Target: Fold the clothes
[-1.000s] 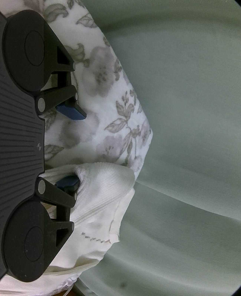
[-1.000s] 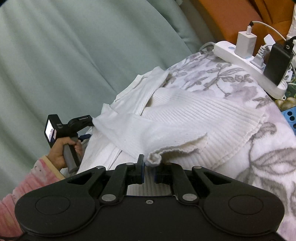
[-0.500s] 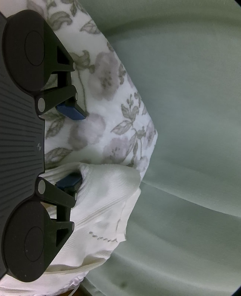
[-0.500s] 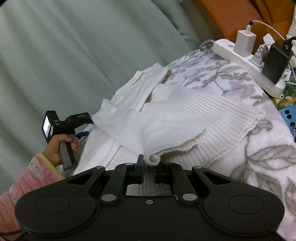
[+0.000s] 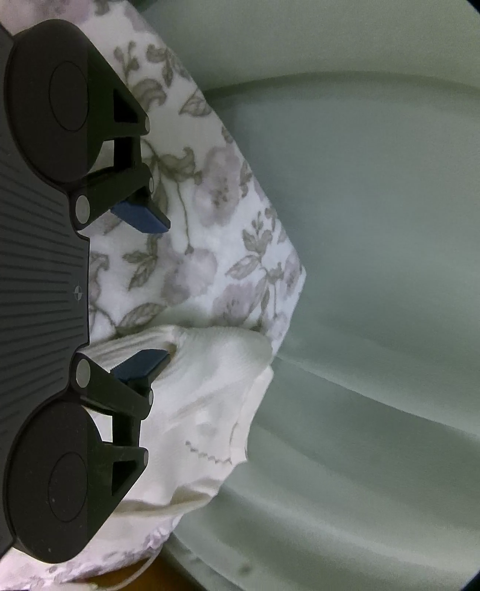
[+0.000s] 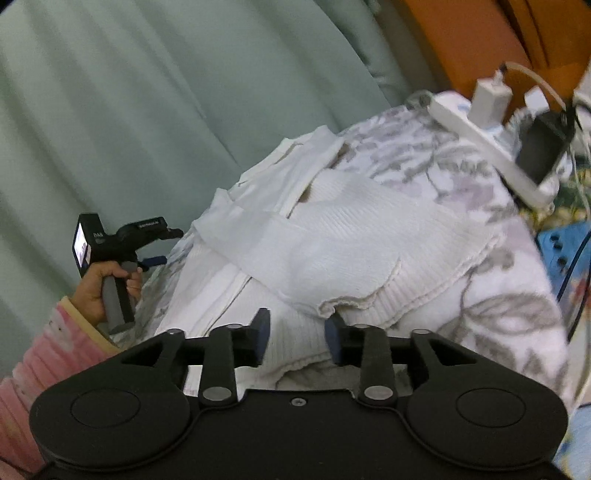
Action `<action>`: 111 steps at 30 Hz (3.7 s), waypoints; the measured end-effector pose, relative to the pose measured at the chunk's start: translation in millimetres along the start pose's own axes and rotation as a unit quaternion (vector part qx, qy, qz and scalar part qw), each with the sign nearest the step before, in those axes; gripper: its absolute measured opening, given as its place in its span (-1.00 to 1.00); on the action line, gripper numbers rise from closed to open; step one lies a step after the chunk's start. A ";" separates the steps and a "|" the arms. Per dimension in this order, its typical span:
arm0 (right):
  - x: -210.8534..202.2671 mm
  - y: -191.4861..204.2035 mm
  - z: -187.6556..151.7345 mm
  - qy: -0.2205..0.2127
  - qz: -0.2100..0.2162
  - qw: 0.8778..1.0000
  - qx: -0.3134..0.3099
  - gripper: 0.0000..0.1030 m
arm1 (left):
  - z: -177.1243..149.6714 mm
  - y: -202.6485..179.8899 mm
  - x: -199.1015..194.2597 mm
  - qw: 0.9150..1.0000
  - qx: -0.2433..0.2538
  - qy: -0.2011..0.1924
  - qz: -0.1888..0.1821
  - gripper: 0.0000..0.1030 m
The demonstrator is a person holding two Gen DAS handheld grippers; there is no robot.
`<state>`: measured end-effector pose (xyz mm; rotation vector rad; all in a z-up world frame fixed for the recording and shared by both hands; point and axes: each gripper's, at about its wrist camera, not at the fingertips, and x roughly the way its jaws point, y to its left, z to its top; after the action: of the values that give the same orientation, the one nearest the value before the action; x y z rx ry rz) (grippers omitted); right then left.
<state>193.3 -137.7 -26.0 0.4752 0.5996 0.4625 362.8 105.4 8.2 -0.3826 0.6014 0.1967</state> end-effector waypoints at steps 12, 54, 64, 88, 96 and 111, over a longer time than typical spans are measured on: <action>-12.9 26.0 68.8 -0.078 -0.034 0.986 -0.146 0.53 | 11.8 -23.4 -14.8 0.999 0.046 -0.023 -0.016 0.42; 281.2 40.3 237.0 0.007 -0.084 0.960 -0.265 0.90 | 55.1 -56.1 84.7 0.982 0.185 -0.020 -0.019 0.99; 345.9 31.0 249.4 0.039 -0.095 0.953 -0.285 0.87 | 54.8 -62.0 117.2 0.976 0.213 -0.005 -0.044 0.99; 409.0 8.0 269.7 0.100 -0.070 0.964 -0.237 -0.06 | 81.7 -38.1 175.2 0.979 0.129 0.097 -0.128 0.38; 409.0 11.6 271.9 0.101 -0.066 0.964 -0.238 -0.65 | 87.3 -35.6 180.1 0.974 0.117 0.115 -0.159 -0.32; 375.6 37.4 287.9 0.026 -0.063 0.962 -0.263 -0.73 | 94.0 -68.6 149.9 0.975 0.178 0.010 -0.129 -0.79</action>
<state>638.2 11.6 45.7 -0.0814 0.5276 0.4918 552.0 91.3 11.9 -0.1113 0.5880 -0.1637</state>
